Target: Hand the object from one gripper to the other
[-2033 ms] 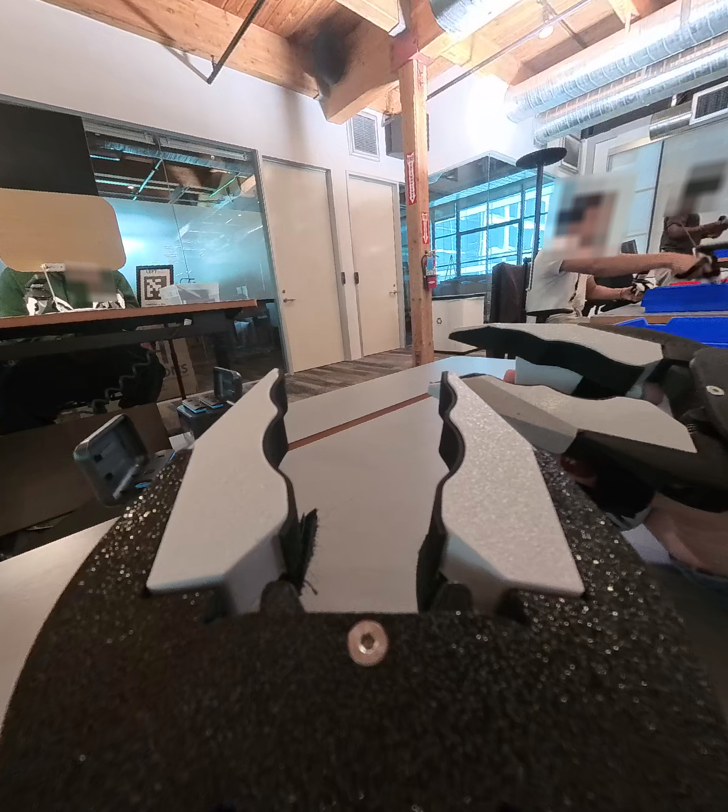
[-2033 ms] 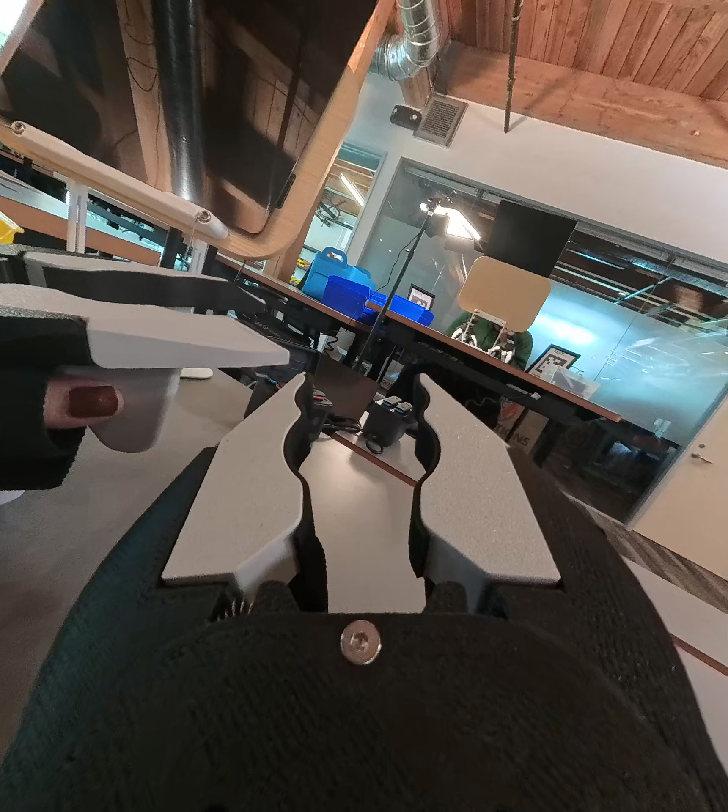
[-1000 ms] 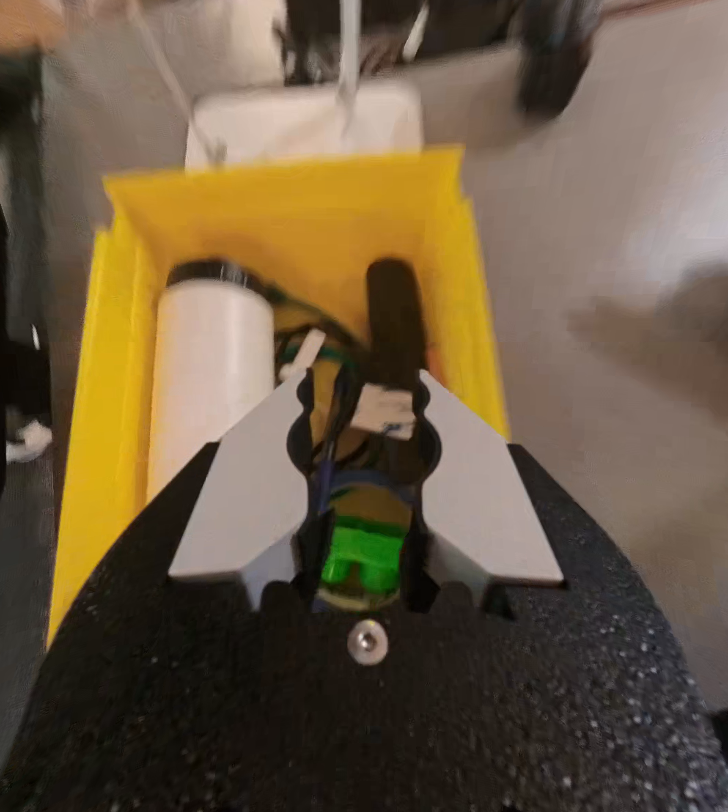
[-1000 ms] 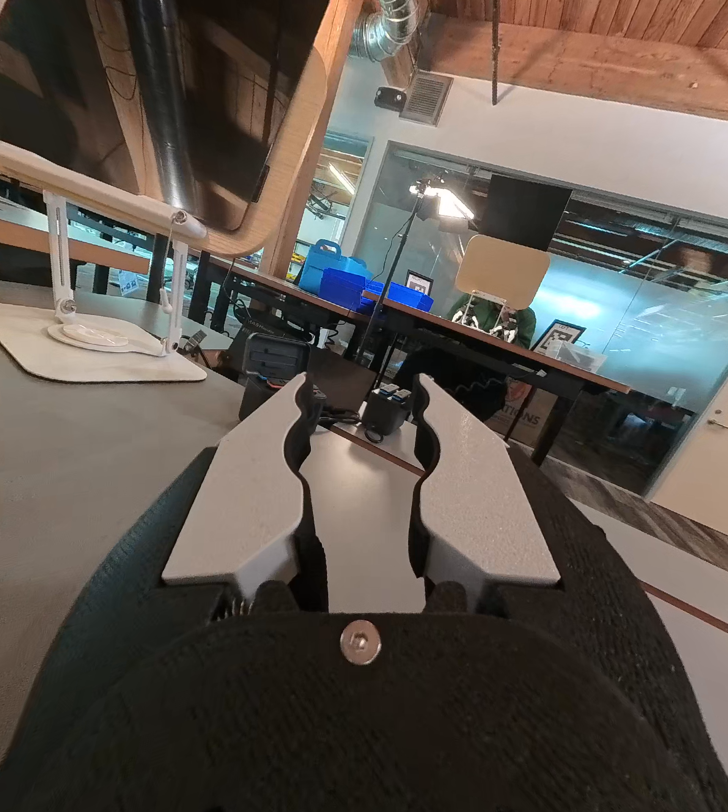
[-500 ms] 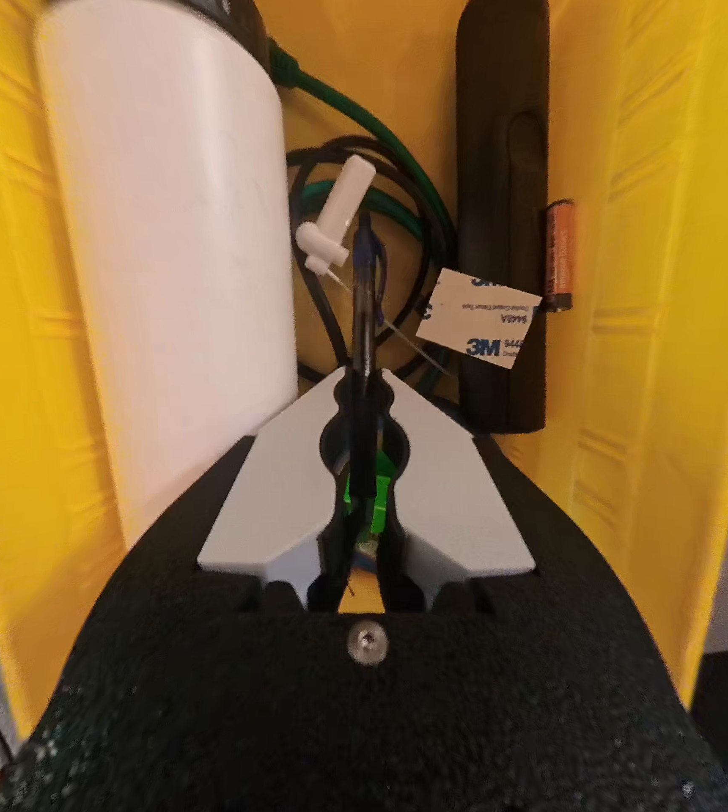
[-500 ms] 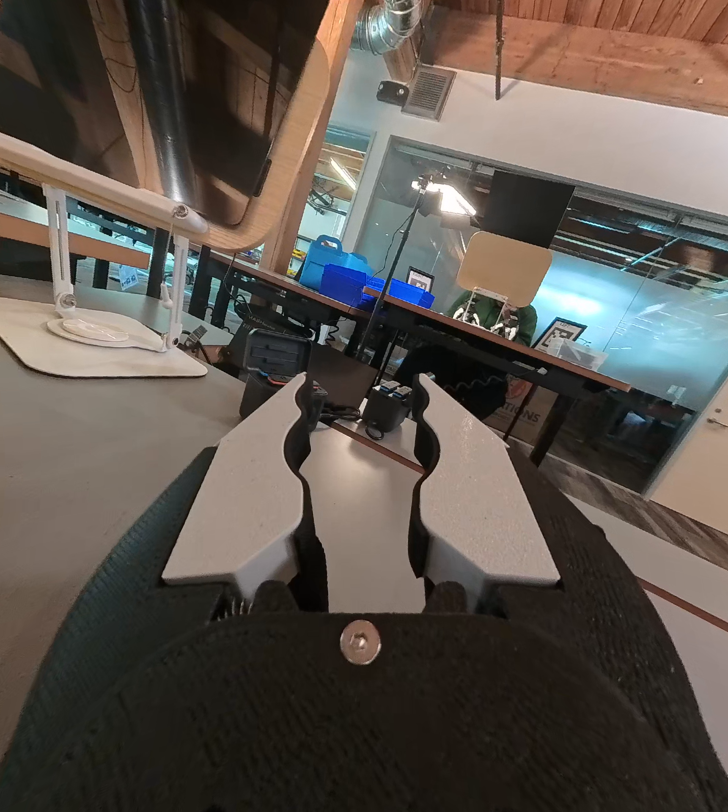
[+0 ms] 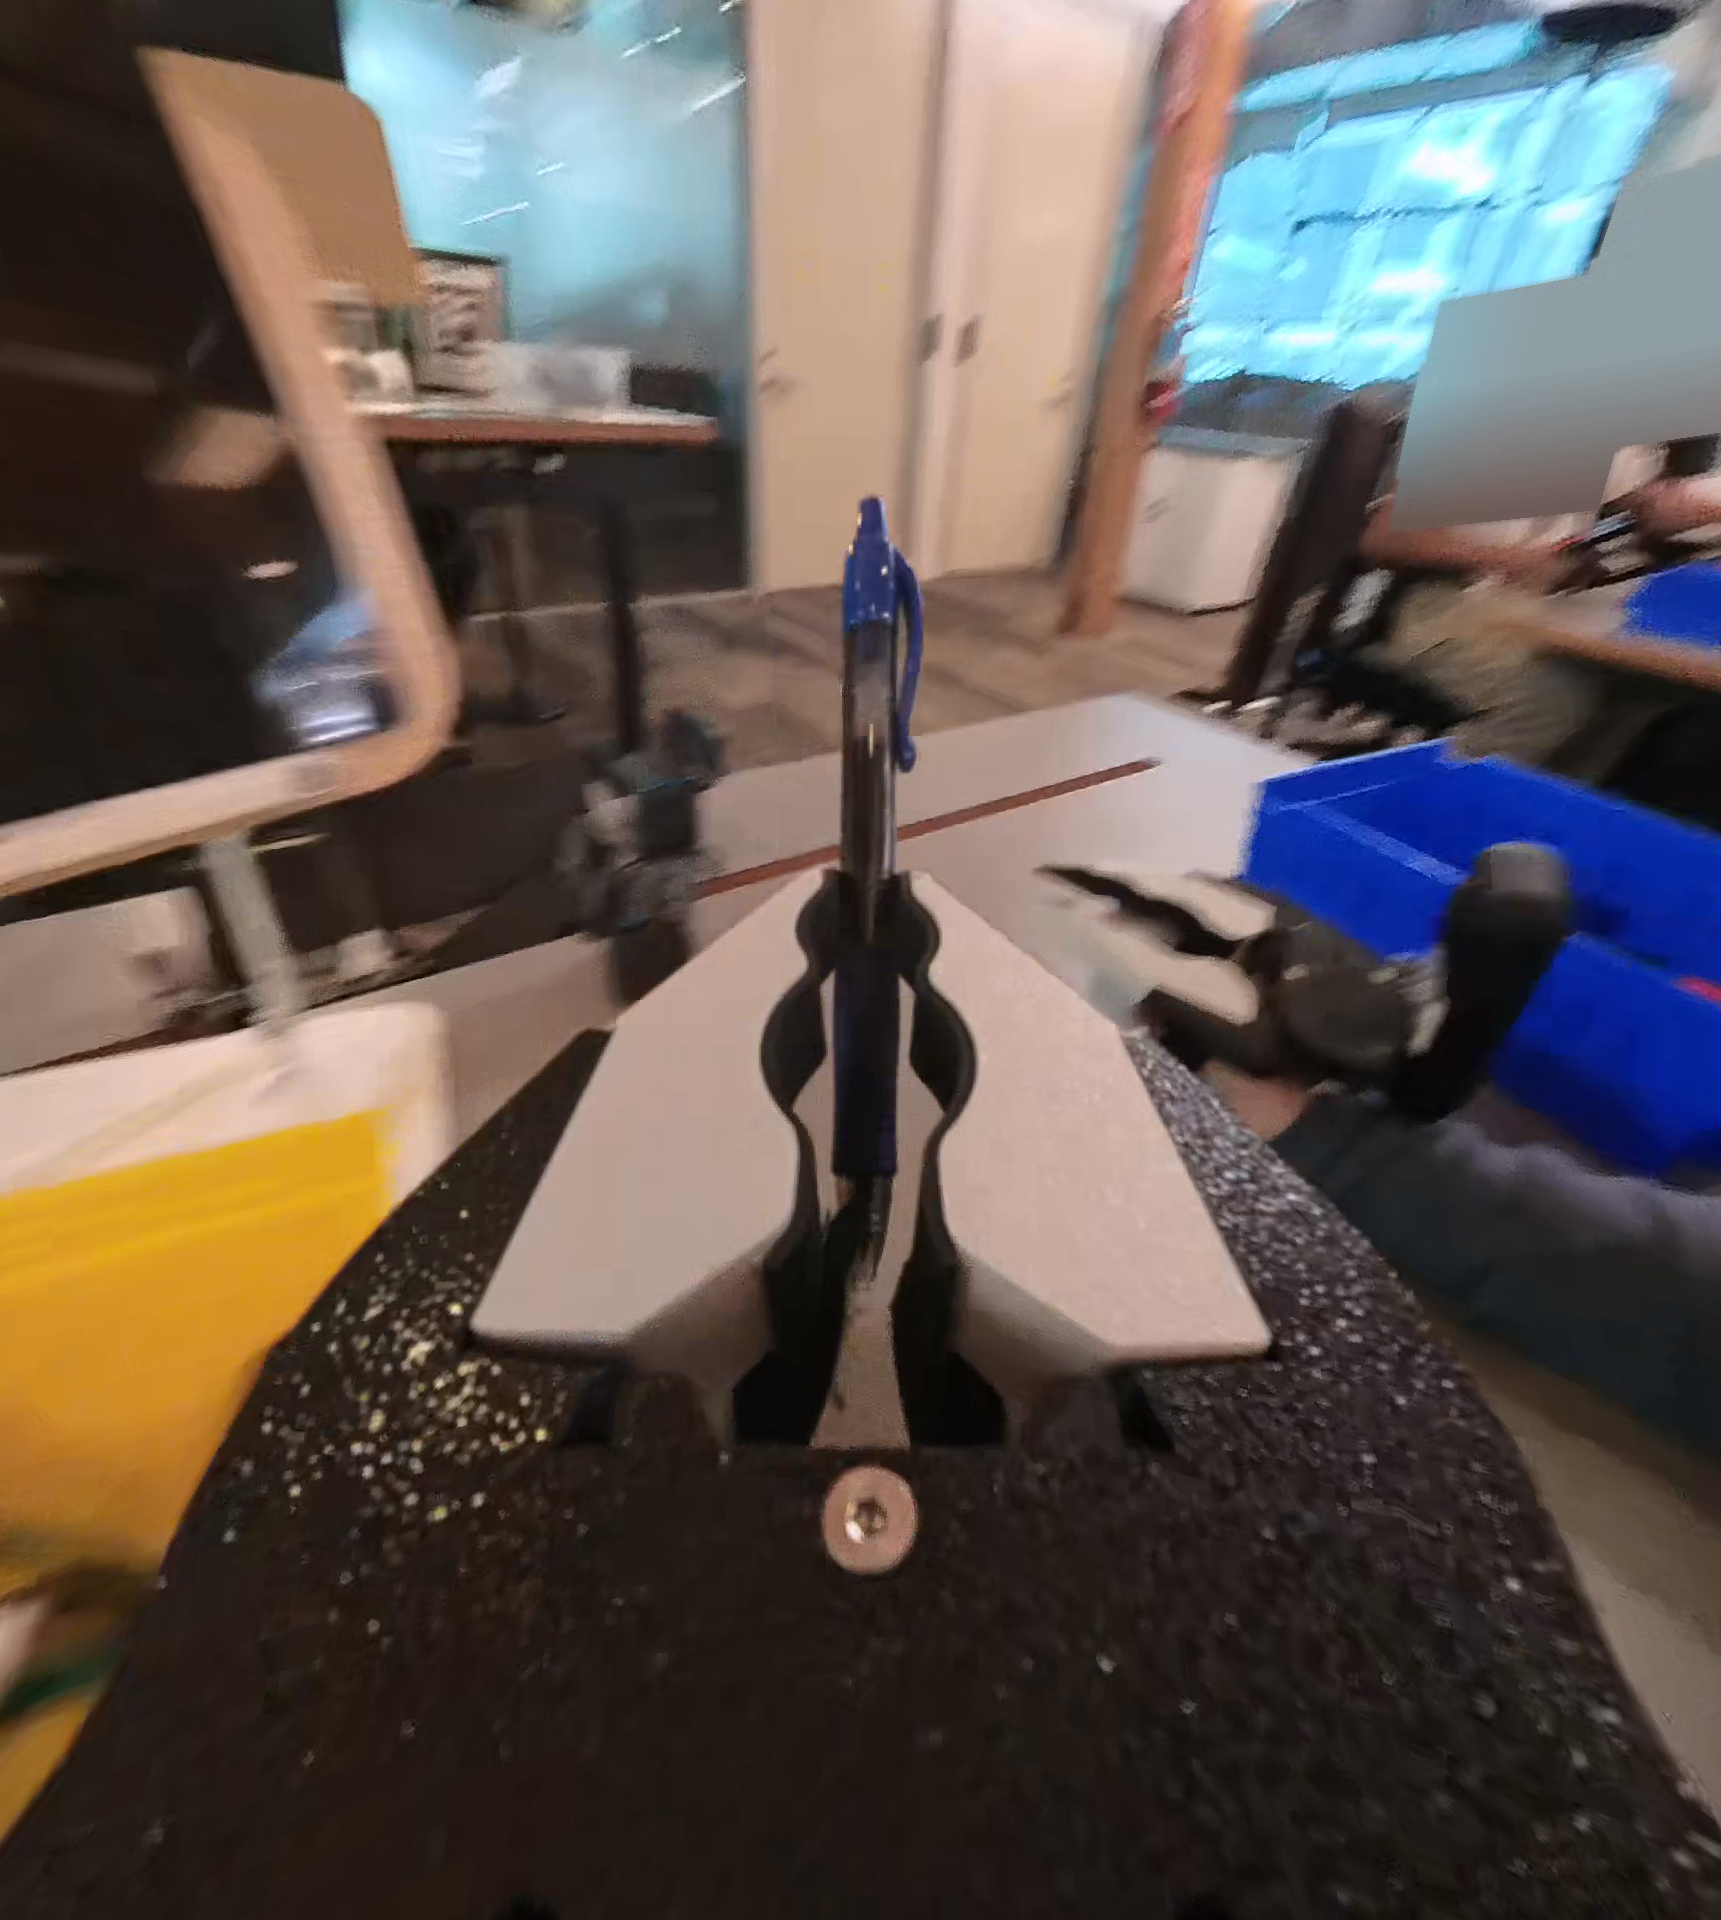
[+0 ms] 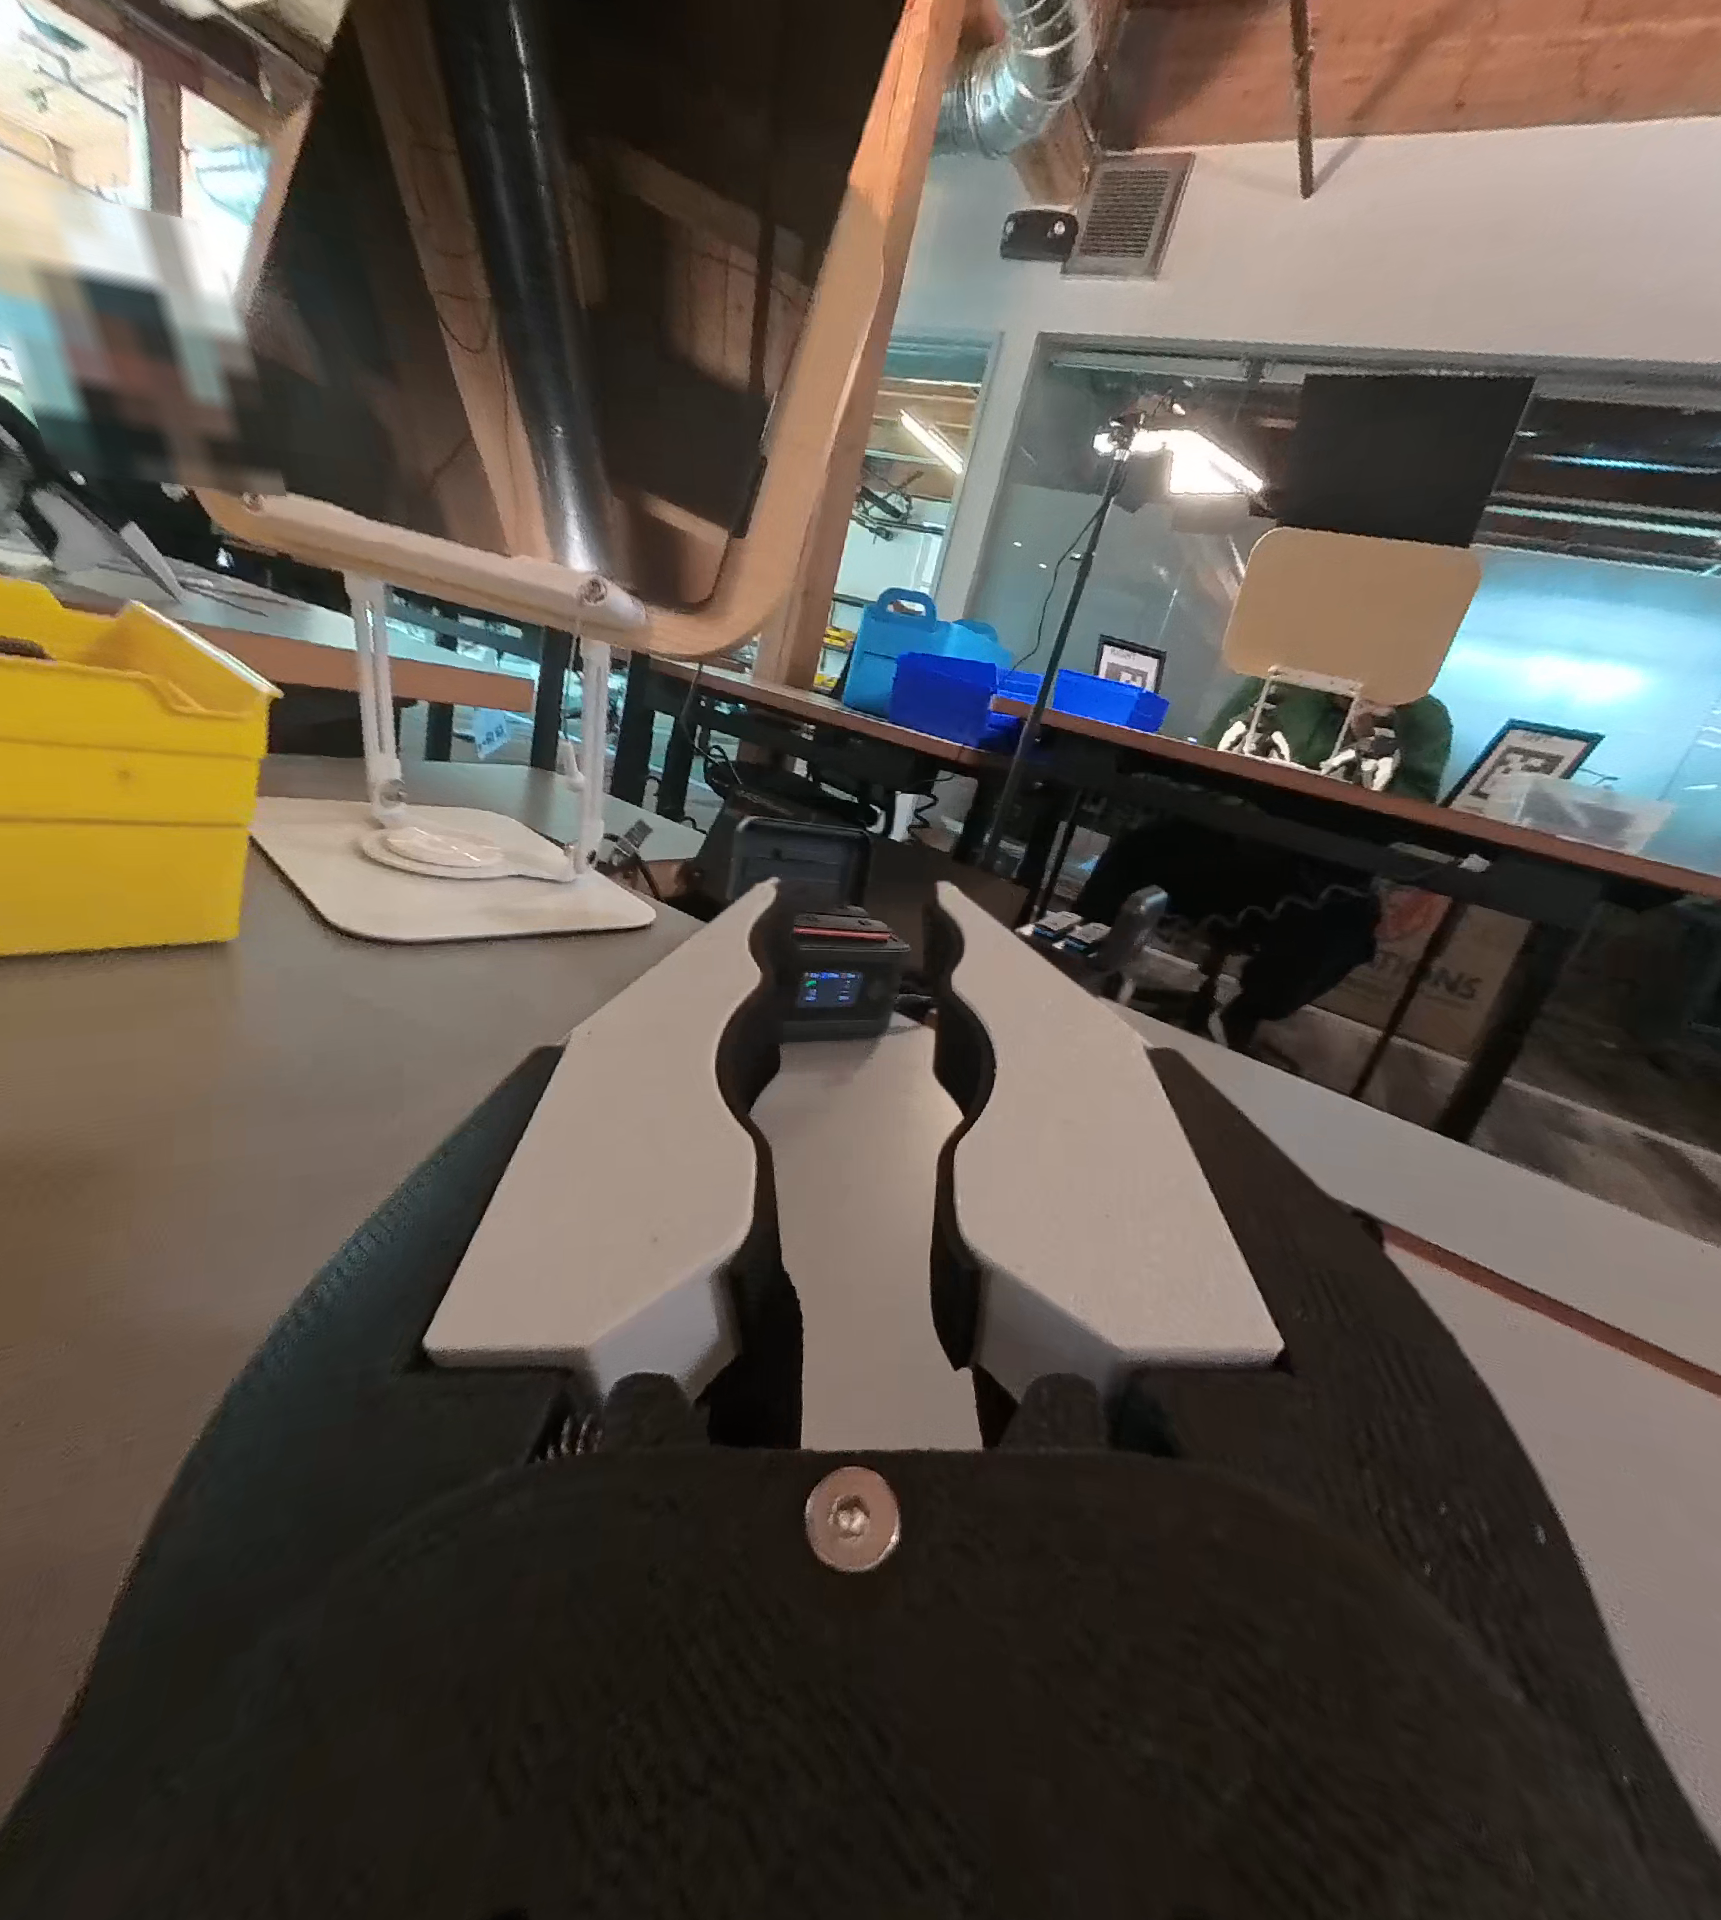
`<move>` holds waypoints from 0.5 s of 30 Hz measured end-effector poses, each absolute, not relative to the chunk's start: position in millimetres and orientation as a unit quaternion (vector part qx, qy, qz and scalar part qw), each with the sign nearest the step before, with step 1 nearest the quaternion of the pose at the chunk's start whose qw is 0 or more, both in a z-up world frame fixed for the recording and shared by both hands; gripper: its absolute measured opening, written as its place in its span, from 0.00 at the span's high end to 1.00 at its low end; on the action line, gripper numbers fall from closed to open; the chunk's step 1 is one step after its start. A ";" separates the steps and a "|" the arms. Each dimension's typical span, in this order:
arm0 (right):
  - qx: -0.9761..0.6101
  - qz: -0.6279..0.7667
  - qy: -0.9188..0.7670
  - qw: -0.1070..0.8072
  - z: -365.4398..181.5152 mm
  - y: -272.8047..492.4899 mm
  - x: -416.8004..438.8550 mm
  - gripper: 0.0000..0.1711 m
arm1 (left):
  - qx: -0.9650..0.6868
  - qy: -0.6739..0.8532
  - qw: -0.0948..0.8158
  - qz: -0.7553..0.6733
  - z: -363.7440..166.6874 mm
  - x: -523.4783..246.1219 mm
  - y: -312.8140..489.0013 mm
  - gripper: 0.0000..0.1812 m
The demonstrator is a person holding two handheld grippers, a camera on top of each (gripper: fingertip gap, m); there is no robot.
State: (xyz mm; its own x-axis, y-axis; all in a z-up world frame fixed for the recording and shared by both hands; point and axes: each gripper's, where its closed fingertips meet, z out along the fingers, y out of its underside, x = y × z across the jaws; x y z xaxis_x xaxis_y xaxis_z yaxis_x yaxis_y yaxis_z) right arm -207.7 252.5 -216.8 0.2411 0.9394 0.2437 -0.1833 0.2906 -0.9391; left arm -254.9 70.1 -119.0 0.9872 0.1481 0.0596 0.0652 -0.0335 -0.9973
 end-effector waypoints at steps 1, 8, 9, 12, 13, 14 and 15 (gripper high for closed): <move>-0.420 0.432 -0.445 0.663 -215.4 251.3 -203.9 0.87 | -0.706 -0.060 0.705 -0.029 -119.3 -238.2 90.1 0.96; -0.378 0.558 -0.448 0.588 -207.3 232.6 -170.3 0.84 | -0.607 -0.019 0.696 -0.384 -143.2 -195.0 186.3 0.96; -0.384 0.572 -0.437 0.579 -206.3 236.7 -169.4 0.83 | -0.586 -0.004 0.703 -0.403 -145.1 -193.3 193.3 0.96; -0.398 0.582 -0.409 0.579 -203.8 250.6 -169.2 0.81 | -0.526 0.056 0.709 -0.465 -150.4 -184.6 202.0 0.96; -0.399 0.578 -0.404 0.586 -202.7 253.8 -169.1 0.81 | -0.495 0.063 0.702 -0.508 -149.5 -184.8 201.0 0.96; -0.398 0.575 -0.401 0.593 -201.6 256.3 -168.9 0.81 | -0.462 0.061 0.693 -0.550 -149.2 -188.6 200.2 0.97; -0.400 0.569 -0.397 0.599 -201.2 259.3 -169.1 0.81 | -0.427 0.059 0.683 -0.589 -149.8 -194.5 198.5 0.96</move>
State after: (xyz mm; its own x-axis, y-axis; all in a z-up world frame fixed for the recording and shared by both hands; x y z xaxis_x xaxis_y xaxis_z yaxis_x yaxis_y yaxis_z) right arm -169.1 259.3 -201.2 0.0374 0.9991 0.0206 -0.3638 0.0328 -0.9309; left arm -194.5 198.5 -149.8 0.2991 -0.8552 0.4232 0.7551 -0.0591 -0.6530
